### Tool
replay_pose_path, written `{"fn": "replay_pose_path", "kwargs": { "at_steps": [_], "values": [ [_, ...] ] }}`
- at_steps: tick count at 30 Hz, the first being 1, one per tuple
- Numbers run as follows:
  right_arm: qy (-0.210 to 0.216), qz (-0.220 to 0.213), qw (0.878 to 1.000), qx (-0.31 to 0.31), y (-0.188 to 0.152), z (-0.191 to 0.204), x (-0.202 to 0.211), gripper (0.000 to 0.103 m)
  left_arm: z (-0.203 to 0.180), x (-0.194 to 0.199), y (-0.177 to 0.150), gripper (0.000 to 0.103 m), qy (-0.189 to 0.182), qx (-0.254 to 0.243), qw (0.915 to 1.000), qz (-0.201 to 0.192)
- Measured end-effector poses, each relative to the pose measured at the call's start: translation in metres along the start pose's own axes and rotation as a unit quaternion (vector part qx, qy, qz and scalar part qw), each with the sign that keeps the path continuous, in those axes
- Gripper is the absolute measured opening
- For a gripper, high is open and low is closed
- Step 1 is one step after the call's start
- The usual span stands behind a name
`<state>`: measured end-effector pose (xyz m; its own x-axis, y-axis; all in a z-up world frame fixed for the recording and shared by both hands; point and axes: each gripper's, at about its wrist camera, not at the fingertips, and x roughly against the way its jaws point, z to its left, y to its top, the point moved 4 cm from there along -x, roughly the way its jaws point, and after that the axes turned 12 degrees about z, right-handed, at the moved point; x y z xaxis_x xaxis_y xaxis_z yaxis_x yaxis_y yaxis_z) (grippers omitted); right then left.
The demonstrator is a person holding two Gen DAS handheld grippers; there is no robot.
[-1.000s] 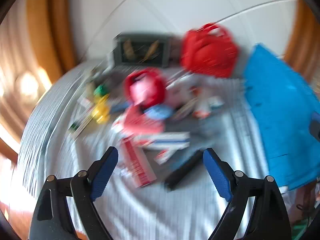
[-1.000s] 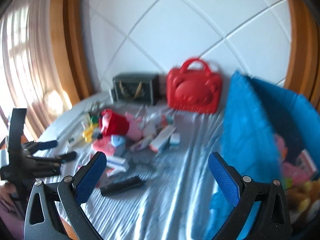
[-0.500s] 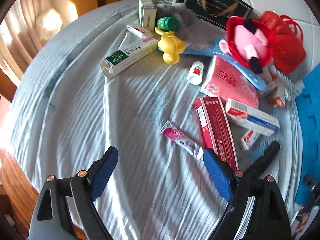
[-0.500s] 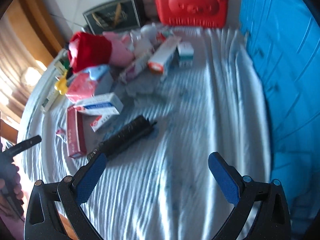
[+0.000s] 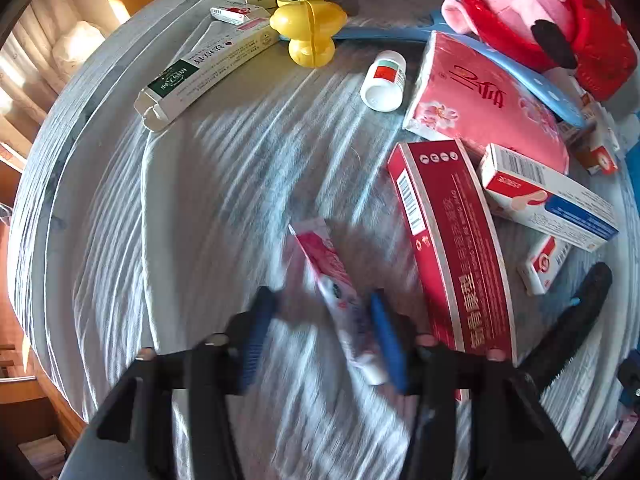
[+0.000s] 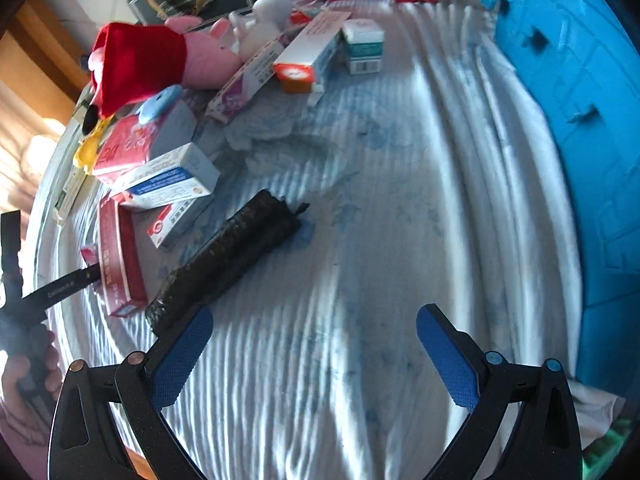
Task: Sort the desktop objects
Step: 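Grasp the pink ointment tube with the left tool while the right tool grasps the black cylinder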
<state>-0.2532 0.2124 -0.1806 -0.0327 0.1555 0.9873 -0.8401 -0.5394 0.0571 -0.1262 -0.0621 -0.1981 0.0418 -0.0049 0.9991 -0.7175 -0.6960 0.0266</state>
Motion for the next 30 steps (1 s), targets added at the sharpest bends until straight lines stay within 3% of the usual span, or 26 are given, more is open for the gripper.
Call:
{"fn": "replay_pose_path", "kwargs": {
  "at_steps": [1, 5, 7, 9, 14, 18, 20, 21, 23, 30],
  "values": [
    [0.004, 0.010, 1.000, 0.009, 0.000, 0.006, -0.004, 0.103, 0.001, 0.001, -0.003, 0.032, -0.006, -0.005, 1.0000, -0.001],
    [0.025, 0.025, 0.999, 0.016, 0.005, 0.023, -0.014, 0.103, 0.006, 0.006, -0.015, 0.031, 0.000, -0.041, 0.9989, -0.023],
    [0.030, 0.029, 0.999, 0.019, 0.009, 0.032, -0.018, 0.096, 0.008, 0.012, -0.020, 0.028, -0.007, -0.055, 0.9977, -0.040],
    [0.029, 0.033, 0.999, 0.020, 0.016, 0.041, -0.023, 0.081, 0.009, 0.016, -0.022, 0.028, -0.013, -0.063, 0.9966, -0.052],
    [0.038, 0.053, 0.998, 0.000, 0.028, 0.059, -0.042, 0.081, 0.011, 0.011, -0.023, 0.028, -0.035, -0.065, 0.9962, -0.047],
    [0.011, 0.059, 0.998, 0.012, 0.032, 0.073, -0.058, 0.082, 0.010, 0.010, -0.024, 0.028, -0.038, -0.071, 0.9957, -0.046],
    [-0.021, 0.041, 0.998, 0.031, 0.031, 0.080, -0.057, 0.069, 0.007, 0.013, -0.026, 0.015, -0.037, -0.081, 0.9948, -0.050],
    [-0.022, 0.039, 0.998, 0.034, 0.029, 0.081, -0.056, 0.056, 0.006, 0.015, -0.028, 0.014, -0.037, -0.084, 0.9944, -0.053],
    [-0.028, 0.041, 0.998, 0.037, 0.025, 0.079, -0.054, 0.050, 0.003, 0.020, -0.031, 0.012, -0.033, -0.094, 0.9932, -0.061],
    [-0.062, 0.029, 0.997, 0.038, 0.028, 0.076, -0.052, 0.047, -0.007, 0.024, -0.041, 0.011, -0.025, -0.103, 0.9917, -0.073]
  ]
}}
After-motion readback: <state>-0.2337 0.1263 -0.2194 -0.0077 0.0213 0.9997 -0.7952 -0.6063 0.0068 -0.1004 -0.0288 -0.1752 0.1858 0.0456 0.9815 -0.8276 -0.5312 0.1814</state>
